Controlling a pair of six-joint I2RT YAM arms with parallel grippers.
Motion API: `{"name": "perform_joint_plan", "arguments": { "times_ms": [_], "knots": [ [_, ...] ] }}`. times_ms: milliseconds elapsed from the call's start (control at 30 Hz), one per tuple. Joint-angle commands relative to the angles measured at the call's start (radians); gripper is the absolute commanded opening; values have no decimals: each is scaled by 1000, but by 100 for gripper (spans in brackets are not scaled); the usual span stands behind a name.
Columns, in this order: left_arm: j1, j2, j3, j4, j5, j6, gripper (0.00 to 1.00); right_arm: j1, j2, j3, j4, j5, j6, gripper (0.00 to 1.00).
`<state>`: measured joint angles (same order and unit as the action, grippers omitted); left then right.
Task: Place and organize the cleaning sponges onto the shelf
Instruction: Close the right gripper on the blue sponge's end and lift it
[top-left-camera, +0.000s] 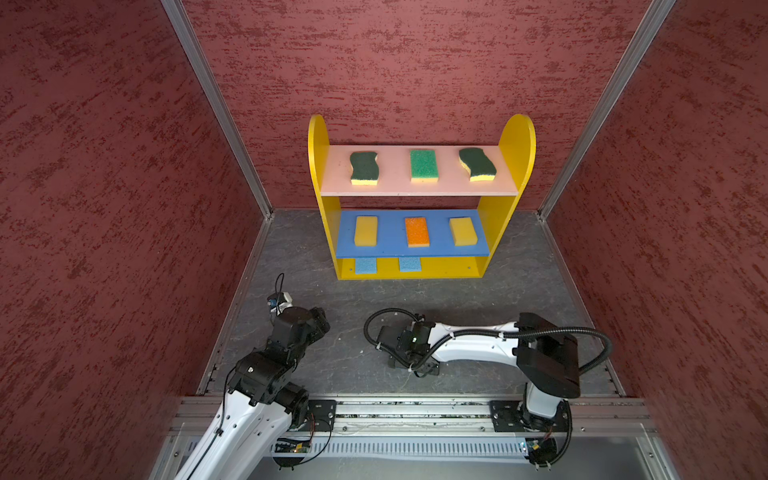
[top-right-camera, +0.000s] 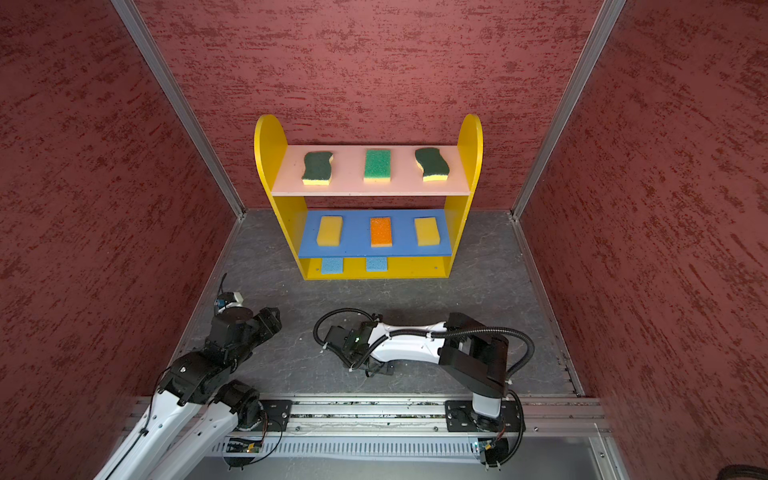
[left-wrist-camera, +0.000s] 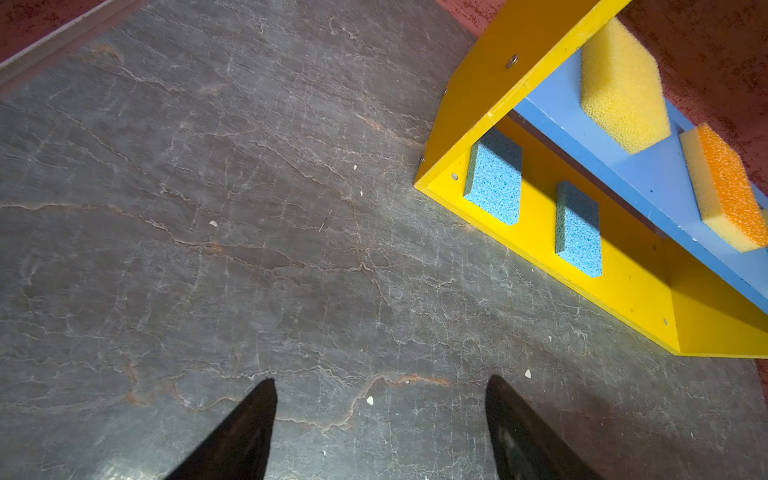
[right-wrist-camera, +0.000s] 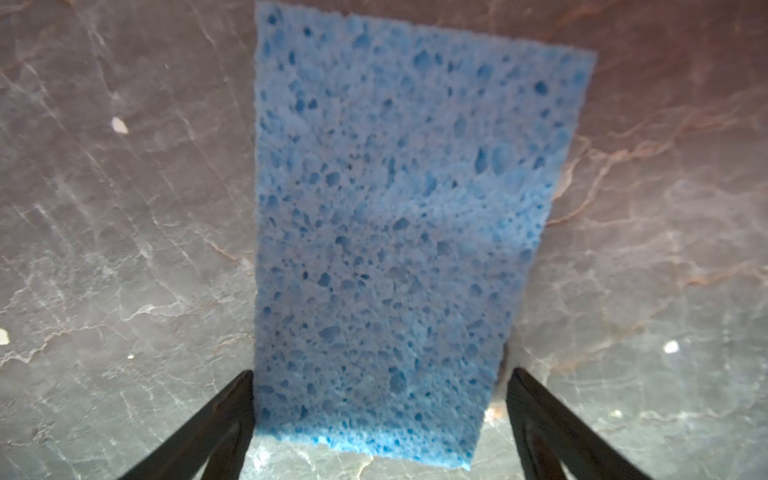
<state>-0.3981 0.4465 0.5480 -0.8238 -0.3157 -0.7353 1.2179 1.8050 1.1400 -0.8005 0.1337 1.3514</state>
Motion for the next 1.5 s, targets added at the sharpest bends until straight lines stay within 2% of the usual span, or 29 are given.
{"name": "perform_joint_plan", "arguments": {
  "times_ms": [0, 333, 600, 767, 1067, 1300, 1467],
  "knots": [
    [5, -15, -9, -11, -6, 11, 80, -14, 21, 24, 7, -21, -1, 94],
    [2, -12, -24, -8, -16, 11, 80, -27, 55, 22, -8, -52, -15, 92],
    [-22, -17, -22, -26, -50, 1, 80, -29, 77, 20, -41, -65, -69, 82],
    [-47, -18, -16, -48, -90, -15, 80, -31, -15, -79, 10, -39, -59, 68],
    [-50, -6, -12, -58, -102, -24, 80, -31, -172, -232, 20, 12, -83, 68],
    [-50, 6, -8, -64, -105, -32, 80, -29, -270, -275, -61, 121, -142, 68],
    [-48, 12, -5, -66, -112, -35, 80, -29, -428, -349, 40, 237, -205, 68]
  ]
}}
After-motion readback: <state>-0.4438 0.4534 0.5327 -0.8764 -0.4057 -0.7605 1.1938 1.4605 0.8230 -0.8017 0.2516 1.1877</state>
